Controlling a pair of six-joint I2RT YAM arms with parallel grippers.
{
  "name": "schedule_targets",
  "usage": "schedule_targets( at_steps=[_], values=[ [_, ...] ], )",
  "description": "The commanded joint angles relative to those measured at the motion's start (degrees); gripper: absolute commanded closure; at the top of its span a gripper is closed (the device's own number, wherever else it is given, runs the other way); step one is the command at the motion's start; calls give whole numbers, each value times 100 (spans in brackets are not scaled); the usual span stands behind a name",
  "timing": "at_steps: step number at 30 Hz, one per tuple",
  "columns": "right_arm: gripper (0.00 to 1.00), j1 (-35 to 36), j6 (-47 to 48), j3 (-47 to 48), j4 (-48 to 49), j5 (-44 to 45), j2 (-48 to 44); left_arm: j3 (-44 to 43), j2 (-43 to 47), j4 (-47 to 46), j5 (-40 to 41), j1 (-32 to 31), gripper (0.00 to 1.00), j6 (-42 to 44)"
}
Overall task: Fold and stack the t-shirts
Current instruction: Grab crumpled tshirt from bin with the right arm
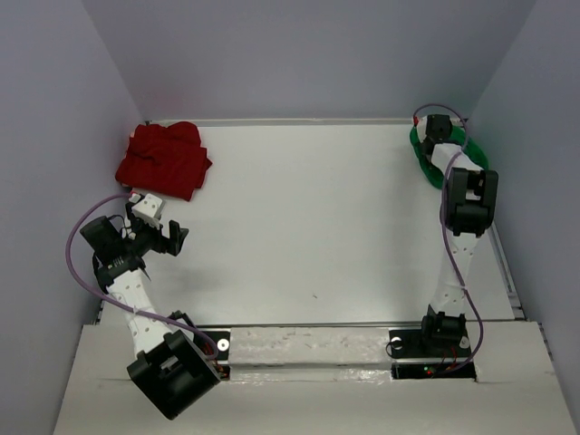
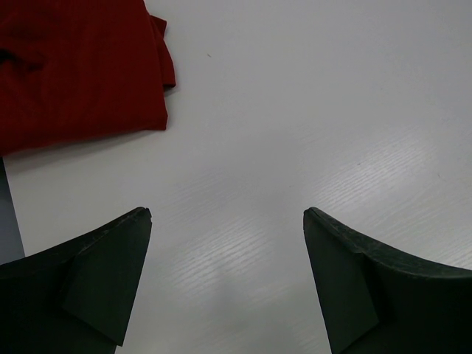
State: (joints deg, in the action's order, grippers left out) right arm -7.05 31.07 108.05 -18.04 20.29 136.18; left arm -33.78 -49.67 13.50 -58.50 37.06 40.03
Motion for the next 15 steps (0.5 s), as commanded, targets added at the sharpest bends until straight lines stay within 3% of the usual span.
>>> schedule_targets(
  at_steps=[1, 4, 10, 15],
  values=[
    [100, -69, -153, 93, -567, -489, -574, -102, 71, -128, -118, -23, 6, -30],
    [100, -69, -250, 76, -973, -1183, -1355, -94, 45, -137, -118, -23, 6, -22],
    [100, -69, -137, 287, -3079, -4483, -3051, -164, 124, -119, -100, -23, 7, -127],
    [100, 150, 258, 750, -4583, -6263, -3765, -102, 247, -154, -250, -23, 7, -118]
  ],
)
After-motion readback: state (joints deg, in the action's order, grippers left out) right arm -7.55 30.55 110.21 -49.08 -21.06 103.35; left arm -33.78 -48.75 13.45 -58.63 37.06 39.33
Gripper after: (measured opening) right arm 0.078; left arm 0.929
